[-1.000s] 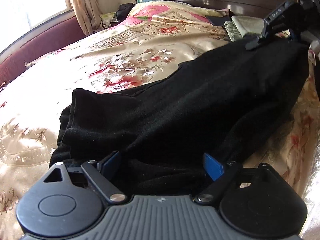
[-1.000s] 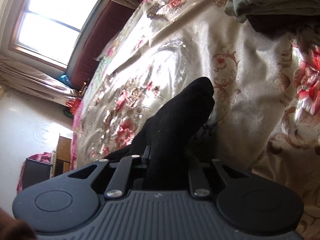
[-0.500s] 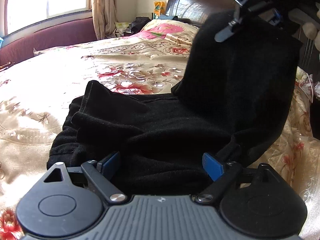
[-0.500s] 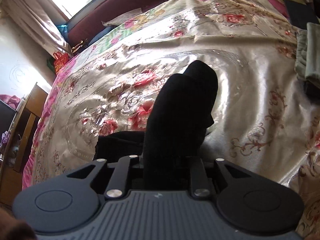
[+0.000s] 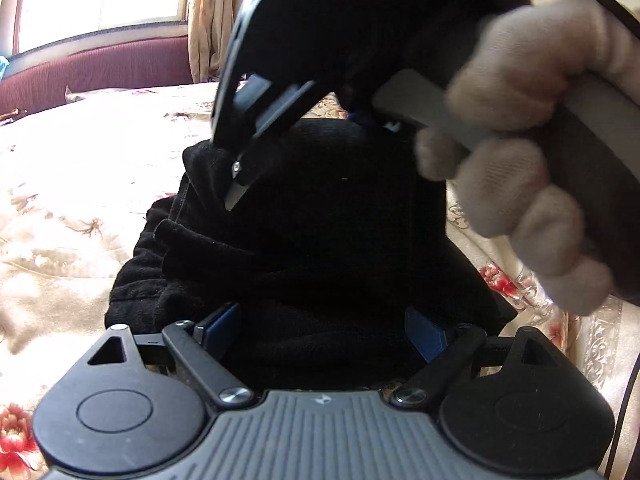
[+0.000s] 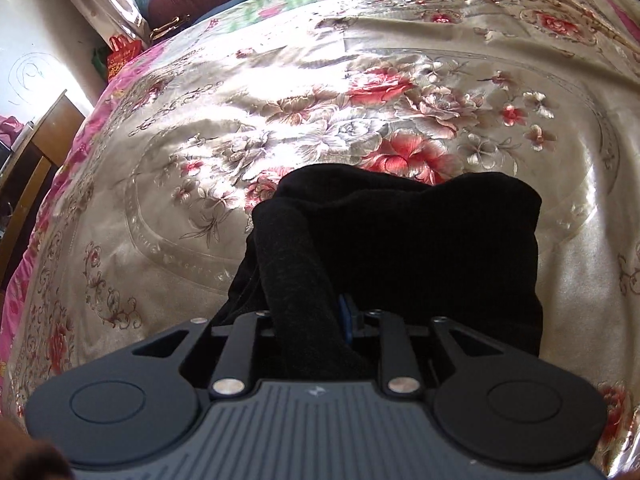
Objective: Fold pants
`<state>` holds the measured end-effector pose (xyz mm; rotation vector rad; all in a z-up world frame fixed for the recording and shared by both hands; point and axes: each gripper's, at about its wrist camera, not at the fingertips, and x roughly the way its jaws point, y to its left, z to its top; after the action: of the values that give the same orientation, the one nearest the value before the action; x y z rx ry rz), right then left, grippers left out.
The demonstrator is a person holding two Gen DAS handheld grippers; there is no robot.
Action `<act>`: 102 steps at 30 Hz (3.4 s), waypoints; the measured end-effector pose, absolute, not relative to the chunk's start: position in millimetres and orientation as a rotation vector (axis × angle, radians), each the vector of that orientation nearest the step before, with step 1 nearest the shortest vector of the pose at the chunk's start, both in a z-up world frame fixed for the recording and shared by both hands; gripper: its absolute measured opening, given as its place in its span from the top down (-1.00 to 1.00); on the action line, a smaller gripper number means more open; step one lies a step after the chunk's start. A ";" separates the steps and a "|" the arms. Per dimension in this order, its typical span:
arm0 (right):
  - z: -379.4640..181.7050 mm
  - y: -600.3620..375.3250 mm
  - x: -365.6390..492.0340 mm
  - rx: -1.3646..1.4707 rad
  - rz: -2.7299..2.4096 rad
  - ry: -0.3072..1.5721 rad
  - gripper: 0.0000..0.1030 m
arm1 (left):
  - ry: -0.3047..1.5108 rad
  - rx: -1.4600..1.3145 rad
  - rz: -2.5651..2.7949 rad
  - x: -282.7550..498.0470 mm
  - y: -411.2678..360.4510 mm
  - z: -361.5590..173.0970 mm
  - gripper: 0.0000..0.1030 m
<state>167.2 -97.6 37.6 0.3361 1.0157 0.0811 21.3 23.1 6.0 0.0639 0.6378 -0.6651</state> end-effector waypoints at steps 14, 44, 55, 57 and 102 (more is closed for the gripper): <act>74.2 -146.5 149.0 0.728 0.288 0.913 -0.05 | 0.620 -0.166 -0.618 19.2 61.0 22.6 -0.97; 11.4 -119.7 24.6 -0.208 0.423 0.601 -0.31 | 0.988 0.015 -0.687 102.6 24.0 51.2 -1.00; 11.8 -121.5 24.4 -0.167 0.436 0.590 -0.31 | 1.103 -0.008 -0.727 127.3 21.1 49.7 -1.00; 14.7 -128.1 23.6 -0.124 0.448 0.577 -0.33 | 1.135 -0.007 -0.751 121.4 29.7 52.1 -1.00; 60.4 -114.6 64.6 0.038 0.461 0.553 0.56 | 0.925 0.101 -0.657 151.9 21.4 116.6 0.26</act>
<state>64.6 -114.6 60.4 0.0383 0.5533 0.4613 151.9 21.4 116.6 0.1015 0.9252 -0.6571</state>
